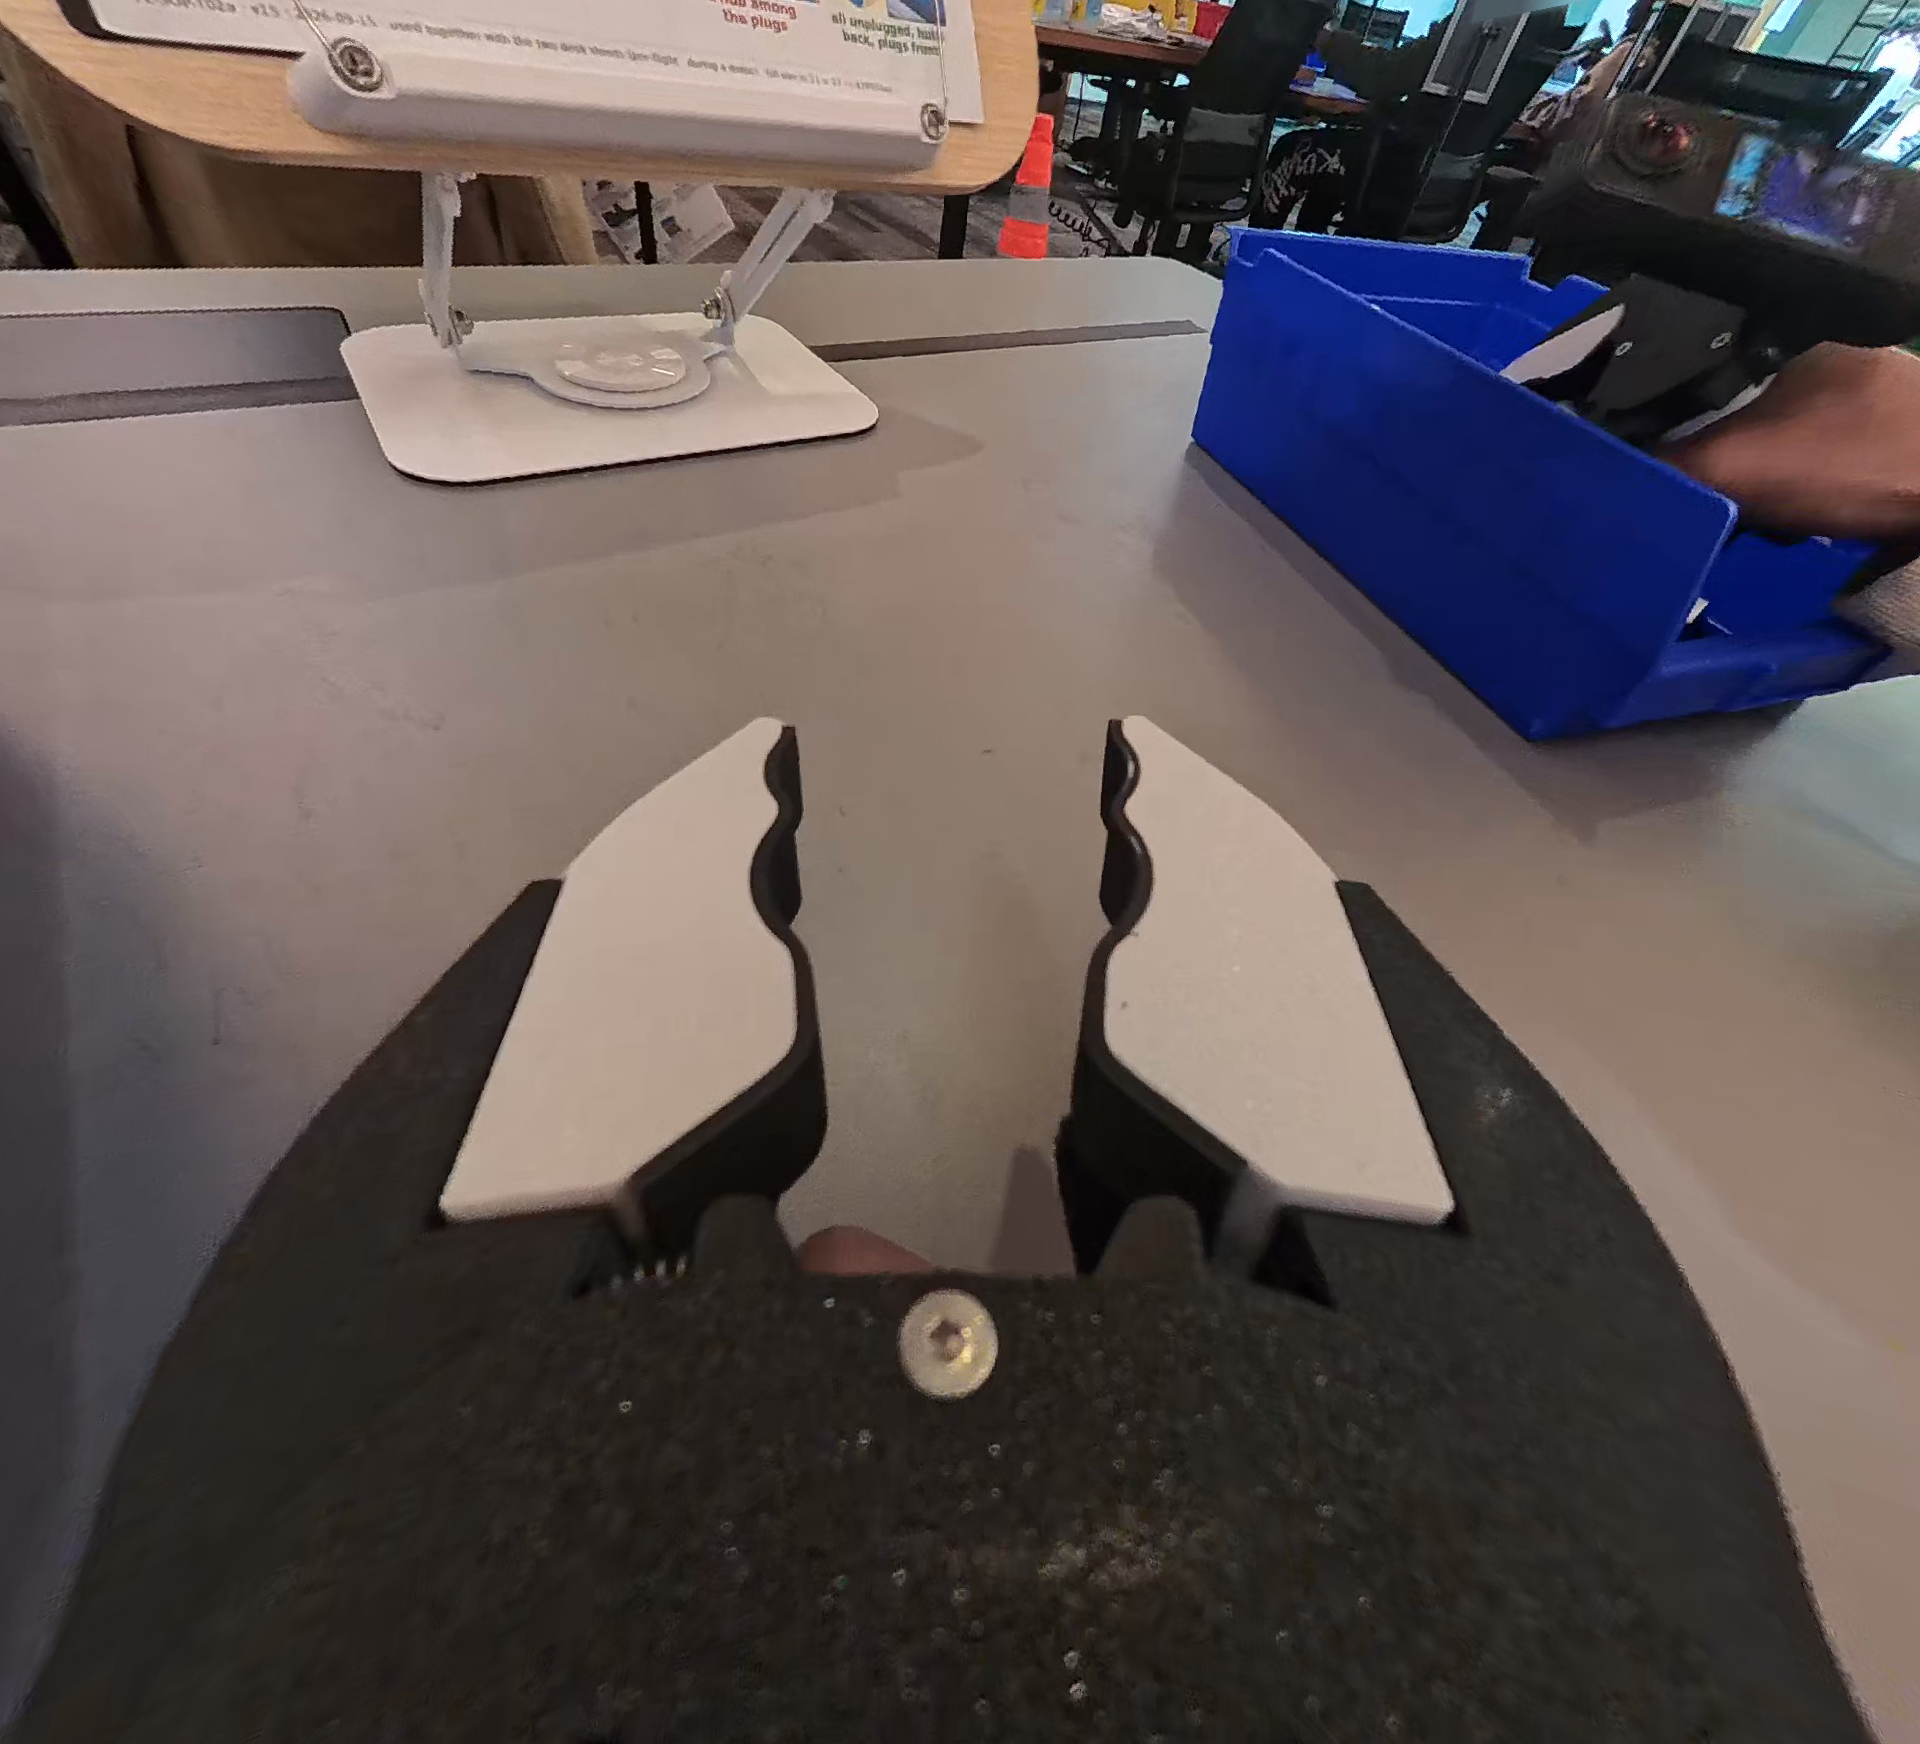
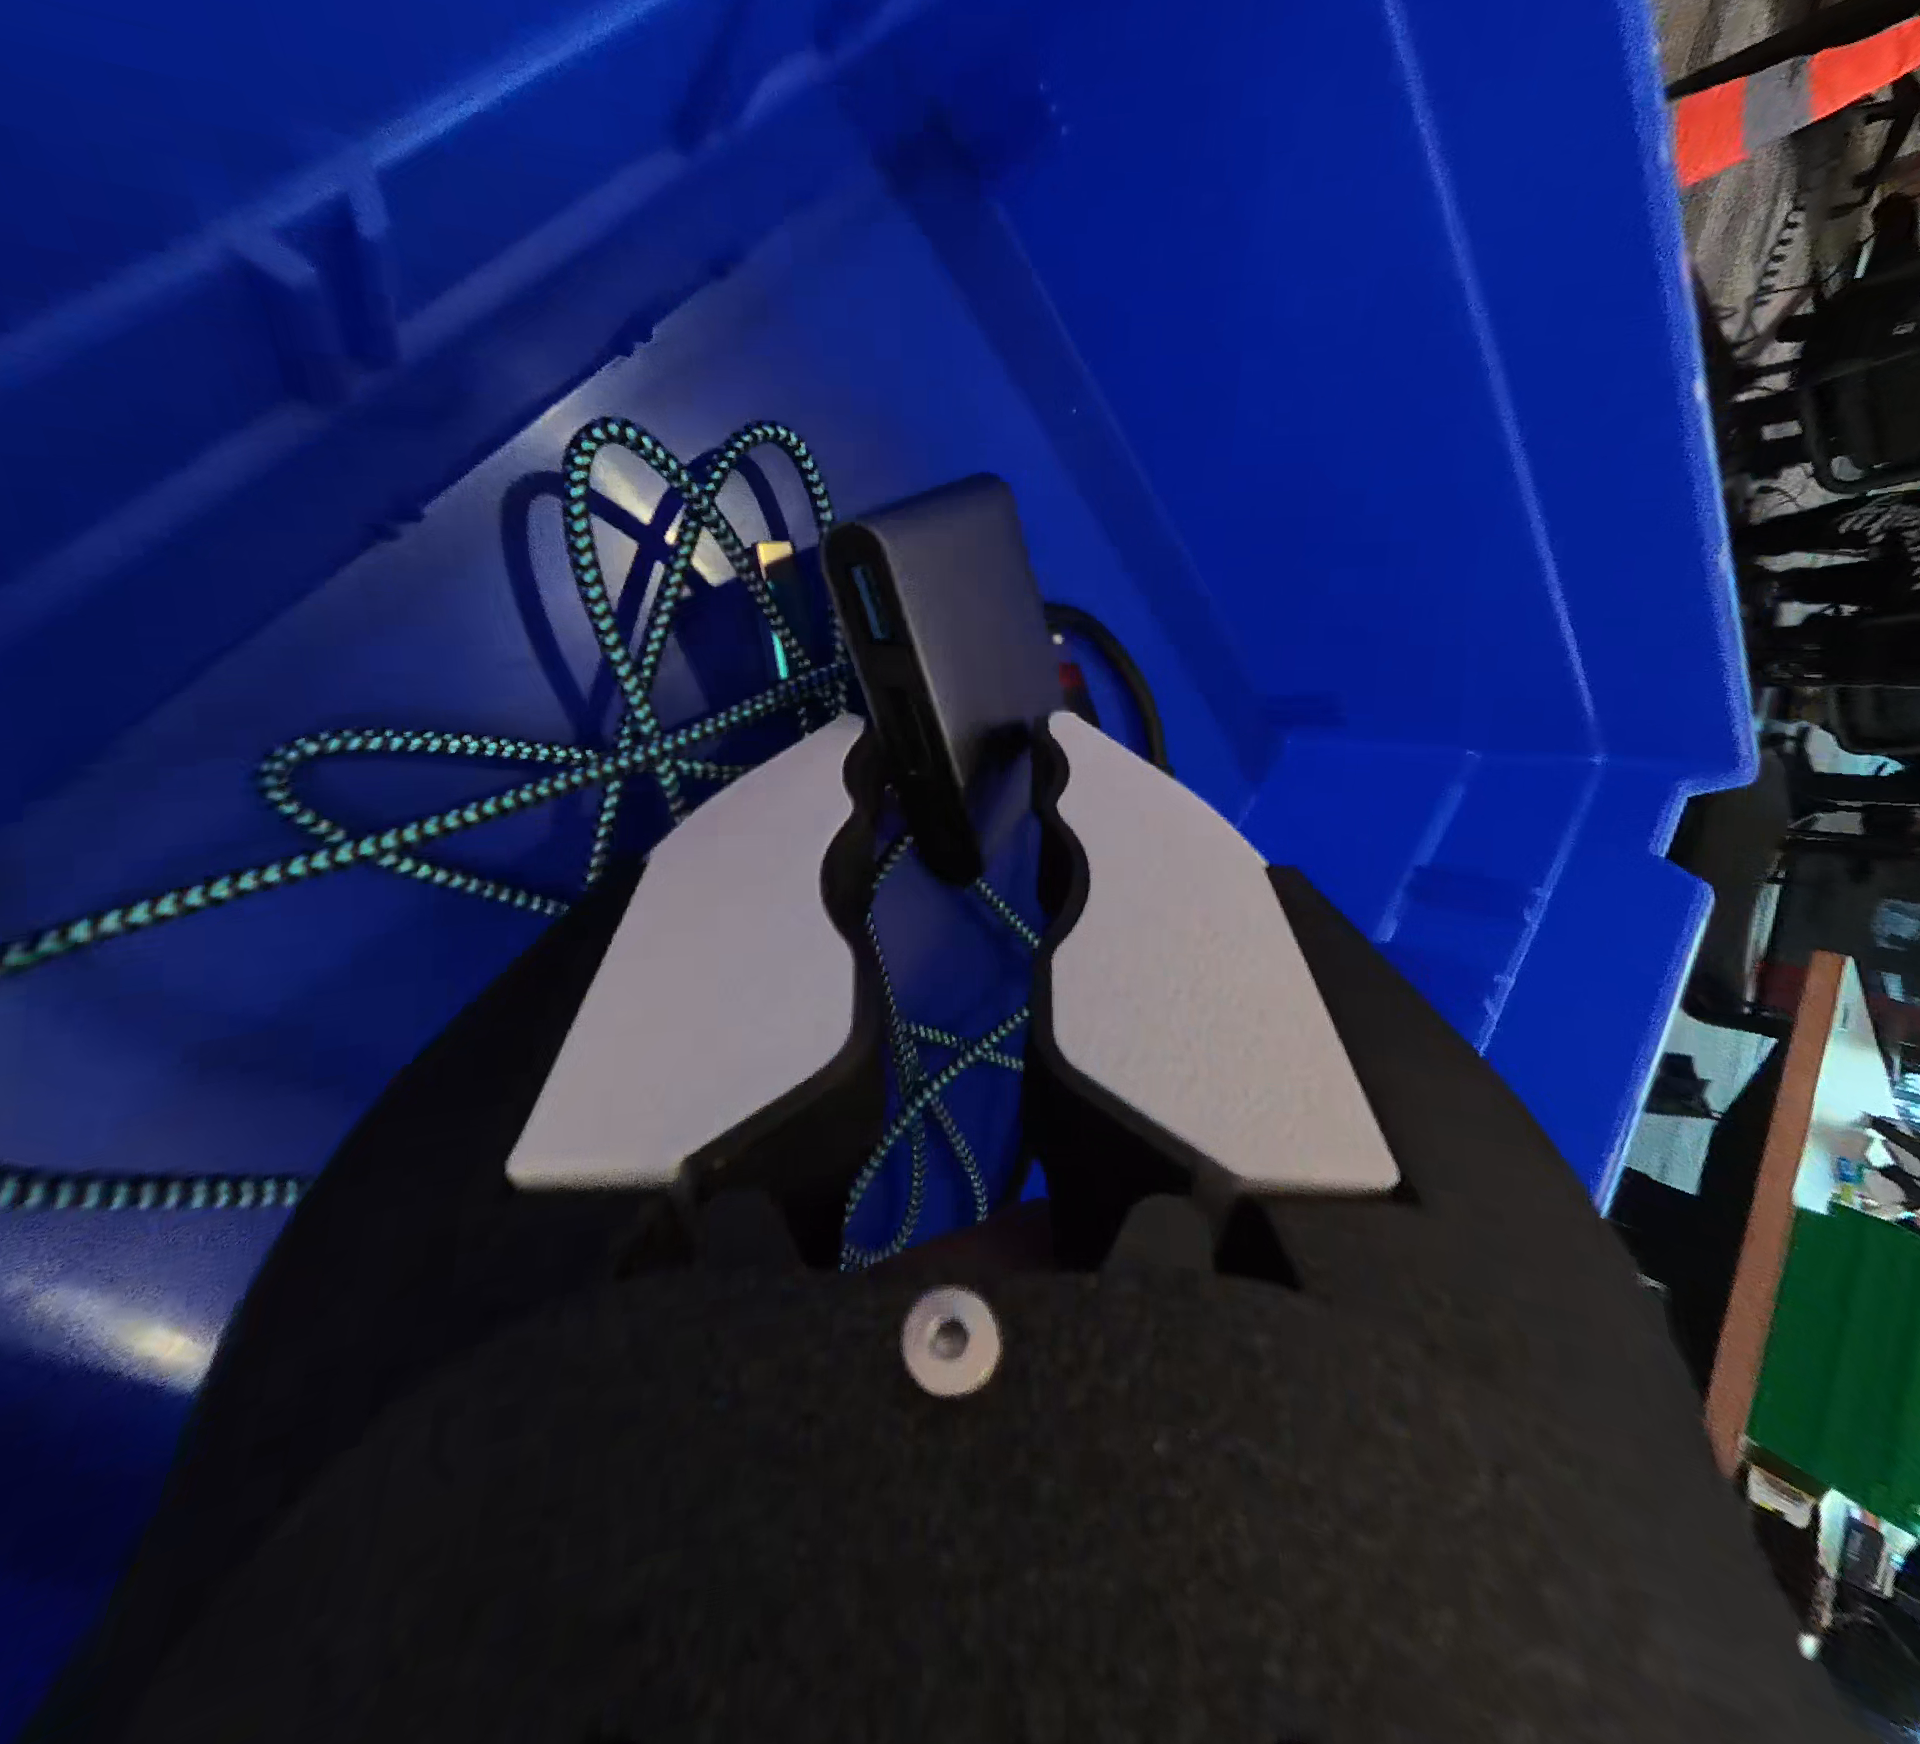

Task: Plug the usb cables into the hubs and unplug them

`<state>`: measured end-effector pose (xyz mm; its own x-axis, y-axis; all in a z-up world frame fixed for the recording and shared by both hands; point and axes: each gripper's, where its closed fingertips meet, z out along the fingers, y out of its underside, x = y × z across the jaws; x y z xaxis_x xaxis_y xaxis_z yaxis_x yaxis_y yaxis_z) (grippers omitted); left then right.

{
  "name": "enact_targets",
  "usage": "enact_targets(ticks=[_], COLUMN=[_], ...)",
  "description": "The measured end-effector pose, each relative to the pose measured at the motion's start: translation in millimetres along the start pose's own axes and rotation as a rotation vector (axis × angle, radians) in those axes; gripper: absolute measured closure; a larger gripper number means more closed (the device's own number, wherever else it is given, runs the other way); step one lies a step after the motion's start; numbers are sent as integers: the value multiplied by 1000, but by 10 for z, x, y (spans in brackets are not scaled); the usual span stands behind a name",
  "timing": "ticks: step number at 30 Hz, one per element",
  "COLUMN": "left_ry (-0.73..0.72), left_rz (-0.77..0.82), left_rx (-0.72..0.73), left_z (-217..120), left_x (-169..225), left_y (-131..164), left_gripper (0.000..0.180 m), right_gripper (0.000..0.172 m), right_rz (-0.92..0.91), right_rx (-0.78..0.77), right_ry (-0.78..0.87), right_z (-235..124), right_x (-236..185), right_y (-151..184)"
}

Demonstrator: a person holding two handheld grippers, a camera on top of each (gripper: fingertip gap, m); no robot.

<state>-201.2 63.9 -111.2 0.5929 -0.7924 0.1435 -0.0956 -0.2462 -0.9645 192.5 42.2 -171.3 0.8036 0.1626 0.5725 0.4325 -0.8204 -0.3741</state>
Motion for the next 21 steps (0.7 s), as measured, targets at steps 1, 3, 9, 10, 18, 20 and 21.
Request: enact_targets(ticks=[1, 3, 9, 10, 18, 20, 21], left_ry=[1, 0, -9, -11, -60, -108, -127], left_rz=[-5, -10, 20, 27, 18, 24, 22], left_rx=[2, 6, -11, -14, -14, -24, -25], left_z=[-2, -6, 16, 20, 16, 4, -3], left_x=[-4, -9, 15, 20, -53, -126, -156], left_y=[-2, -7, 18, 23, 23, 36, 37], left_gripper=[125, 125, 125, 124, 123, 123, 123], right_gripper=[142, 141, 140, 137, 139, 137, 137], right_rz=[11, 37, 82, 94, 477, 513, 514], right_rx=[10, 61, 380, 440, 935, 866, 870], right_ry=[-11, 4, 62, 42, -830, -898, -860], right_z=[-34, -194, -1454, -1663, -2447, -2185, -2062], right_x=[-4, 40, -31, -110, -1516, -1807, -1882], right_y=[-5, -57, -574, -670, -1520, -1545, -1557])
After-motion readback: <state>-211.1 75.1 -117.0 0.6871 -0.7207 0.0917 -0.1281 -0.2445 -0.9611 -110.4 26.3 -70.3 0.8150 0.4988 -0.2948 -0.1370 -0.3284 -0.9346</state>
